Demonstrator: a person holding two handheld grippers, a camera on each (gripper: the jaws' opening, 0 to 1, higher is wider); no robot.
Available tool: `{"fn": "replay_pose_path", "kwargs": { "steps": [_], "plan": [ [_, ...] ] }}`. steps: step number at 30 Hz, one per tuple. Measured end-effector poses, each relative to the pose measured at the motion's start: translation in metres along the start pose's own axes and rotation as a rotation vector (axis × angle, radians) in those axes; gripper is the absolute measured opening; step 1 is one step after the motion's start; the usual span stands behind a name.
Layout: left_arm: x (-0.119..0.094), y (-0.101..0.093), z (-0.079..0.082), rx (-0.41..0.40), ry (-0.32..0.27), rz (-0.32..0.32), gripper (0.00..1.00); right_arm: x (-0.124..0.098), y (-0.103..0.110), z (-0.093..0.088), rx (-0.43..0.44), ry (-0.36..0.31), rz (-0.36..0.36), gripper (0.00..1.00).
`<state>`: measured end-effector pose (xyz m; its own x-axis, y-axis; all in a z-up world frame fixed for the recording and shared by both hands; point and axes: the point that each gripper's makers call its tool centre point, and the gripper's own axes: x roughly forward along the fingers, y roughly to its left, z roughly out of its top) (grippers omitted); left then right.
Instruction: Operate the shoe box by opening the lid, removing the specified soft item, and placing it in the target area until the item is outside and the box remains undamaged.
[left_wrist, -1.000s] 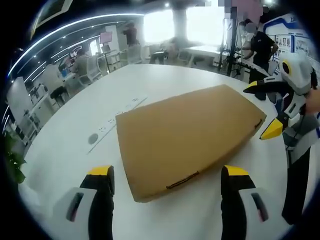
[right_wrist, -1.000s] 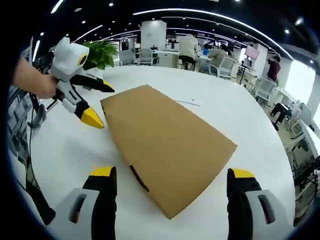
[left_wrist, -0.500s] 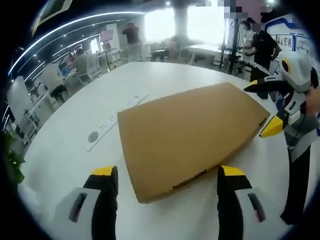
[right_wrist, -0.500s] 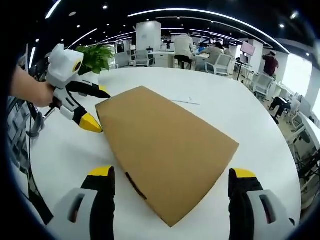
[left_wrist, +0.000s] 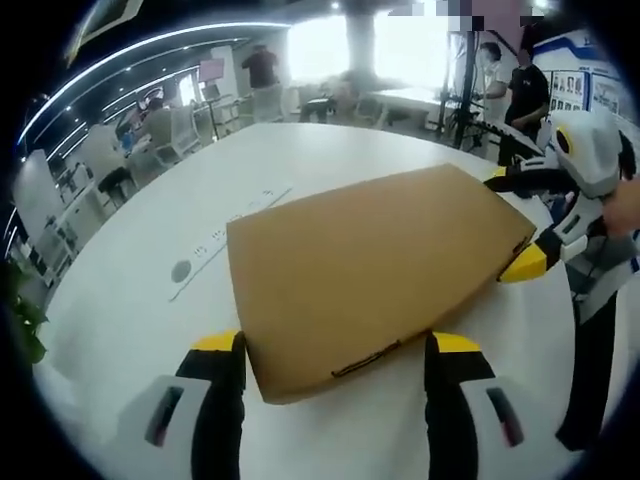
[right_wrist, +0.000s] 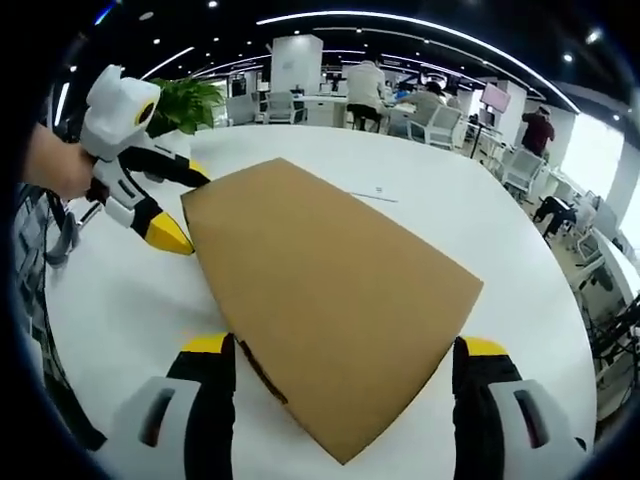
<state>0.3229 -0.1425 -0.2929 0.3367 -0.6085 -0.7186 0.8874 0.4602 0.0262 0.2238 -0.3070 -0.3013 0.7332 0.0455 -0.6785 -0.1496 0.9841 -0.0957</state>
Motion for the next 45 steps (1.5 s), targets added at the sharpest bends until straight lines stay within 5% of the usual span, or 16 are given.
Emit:
{"fn": "replay_pose_path", "kwargs": {
  "steps": [21,29,45],
  "plan": [
    [-0.007,-0.014,-0.010,-0.092,0.001,0.082,0.74,-0.001,-0.003,-0.003,-0.029,-0.014,0.082,0.88],
    [-0.011,-0.012,-0.012,-0.105,0.034,0.053,0.70,-0.002,-0.003,-0.005,-0.033,0.014,0.102,0.86],
    [-0.022,-0.027,-0.025,-0.142,0.023,0.155,0.73,-0.011,0.003,-0.011,-0.029,0.028,0.129,0.79]
  ]
}}
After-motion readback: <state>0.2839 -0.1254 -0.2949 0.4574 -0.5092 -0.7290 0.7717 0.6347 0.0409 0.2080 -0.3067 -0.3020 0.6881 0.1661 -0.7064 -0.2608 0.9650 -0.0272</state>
